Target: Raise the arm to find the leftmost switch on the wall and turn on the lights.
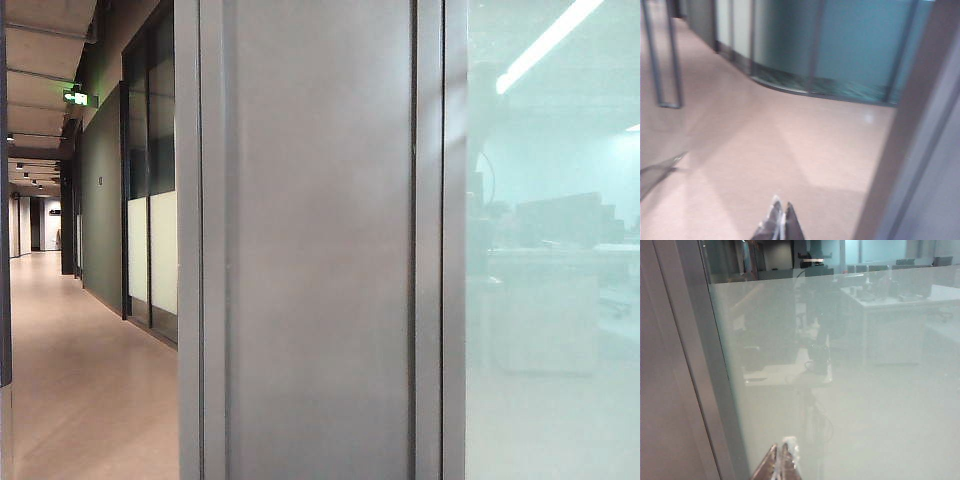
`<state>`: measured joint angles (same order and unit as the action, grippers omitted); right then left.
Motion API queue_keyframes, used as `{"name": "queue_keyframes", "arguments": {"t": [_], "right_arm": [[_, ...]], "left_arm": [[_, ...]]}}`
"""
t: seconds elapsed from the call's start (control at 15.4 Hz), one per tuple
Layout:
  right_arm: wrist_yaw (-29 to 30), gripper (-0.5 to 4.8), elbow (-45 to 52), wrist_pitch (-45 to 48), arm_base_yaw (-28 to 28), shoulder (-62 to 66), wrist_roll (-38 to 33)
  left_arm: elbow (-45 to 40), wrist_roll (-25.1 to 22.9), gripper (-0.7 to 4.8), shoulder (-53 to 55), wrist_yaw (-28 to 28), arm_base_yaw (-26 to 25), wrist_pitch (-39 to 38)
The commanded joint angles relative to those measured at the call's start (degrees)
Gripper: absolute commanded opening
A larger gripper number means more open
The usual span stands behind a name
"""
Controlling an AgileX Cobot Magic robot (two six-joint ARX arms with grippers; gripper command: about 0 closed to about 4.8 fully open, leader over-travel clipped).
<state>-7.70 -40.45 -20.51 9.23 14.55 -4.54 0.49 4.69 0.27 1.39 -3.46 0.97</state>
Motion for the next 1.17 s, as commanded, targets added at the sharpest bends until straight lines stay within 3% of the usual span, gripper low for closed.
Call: {"name": "queue_keyframes", "arguments": {"t": [0.06,1.17], "right_arm": [[-0.13,-0.01,-0.26,0.59,0.0,-0.04,0.09],[-0.13,-0.01,-0.26,0.59,0.0,-0.52,0.09]], "left_arm": [[0.02,-0.44,-0.05,-0.04,1.25,0.13,-0.44],[0.04,-1.25,-0.05,-0.04,1.25,0.11,-0.48]]}}
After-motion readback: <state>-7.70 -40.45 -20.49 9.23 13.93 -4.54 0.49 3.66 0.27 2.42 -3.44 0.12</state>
